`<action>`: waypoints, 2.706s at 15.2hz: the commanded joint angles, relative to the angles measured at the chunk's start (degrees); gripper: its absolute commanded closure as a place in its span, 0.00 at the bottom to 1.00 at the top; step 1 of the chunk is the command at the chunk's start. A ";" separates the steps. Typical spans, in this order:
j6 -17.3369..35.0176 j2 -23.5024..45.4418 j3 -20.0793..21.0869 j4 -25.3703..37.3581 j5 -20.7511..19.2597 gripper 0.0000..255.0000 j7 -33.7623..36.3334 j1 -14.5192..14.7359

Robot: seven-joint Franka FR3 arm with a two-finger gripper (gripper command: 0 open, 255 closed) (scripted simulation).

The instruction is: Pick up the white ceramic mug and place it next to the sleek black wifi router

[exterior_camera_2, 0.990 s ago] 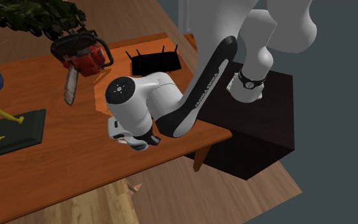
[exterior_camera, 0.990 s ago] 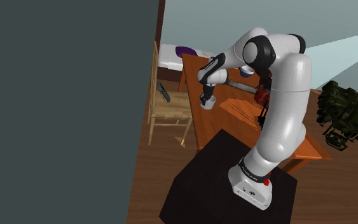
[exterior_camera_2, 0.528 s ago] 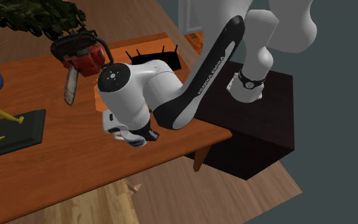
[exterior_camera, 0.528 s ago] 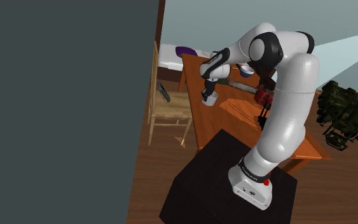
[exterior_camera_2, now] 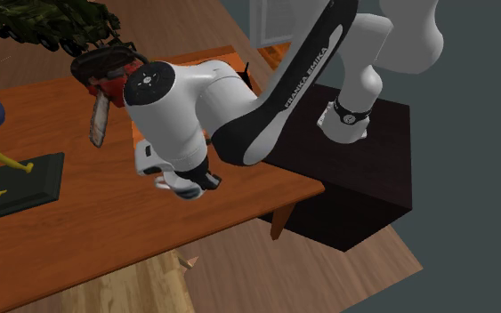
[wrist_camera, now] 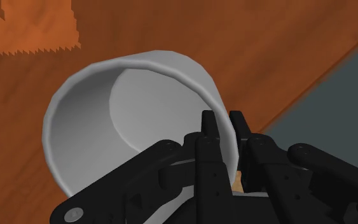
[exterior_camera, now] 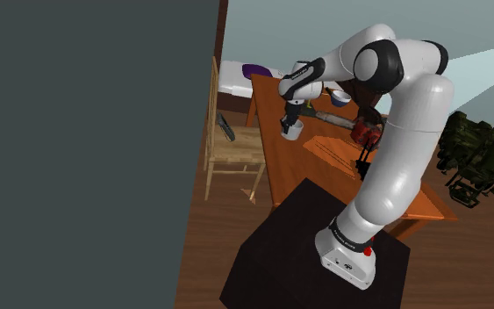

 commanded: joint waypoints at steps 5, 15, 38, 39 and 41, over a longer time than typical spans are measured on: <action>-3.96 -3.15 -0.70 1.03 -1.57 1.00 0.72 0.56; -10.83 -7.59 -1.36 3.82 -3.70 1.00 1.70 1.26; -20.16 -23.24 -3.86 -0.73 -11.38 1.00 0.74 -0.05; -19.95 -24.97 -4.22 -2.43 -12.36 1.00 0.43 -0.53; -19.69 -28.36 -4.93 -5.62 -14.34 1.00 -0.28 -1.63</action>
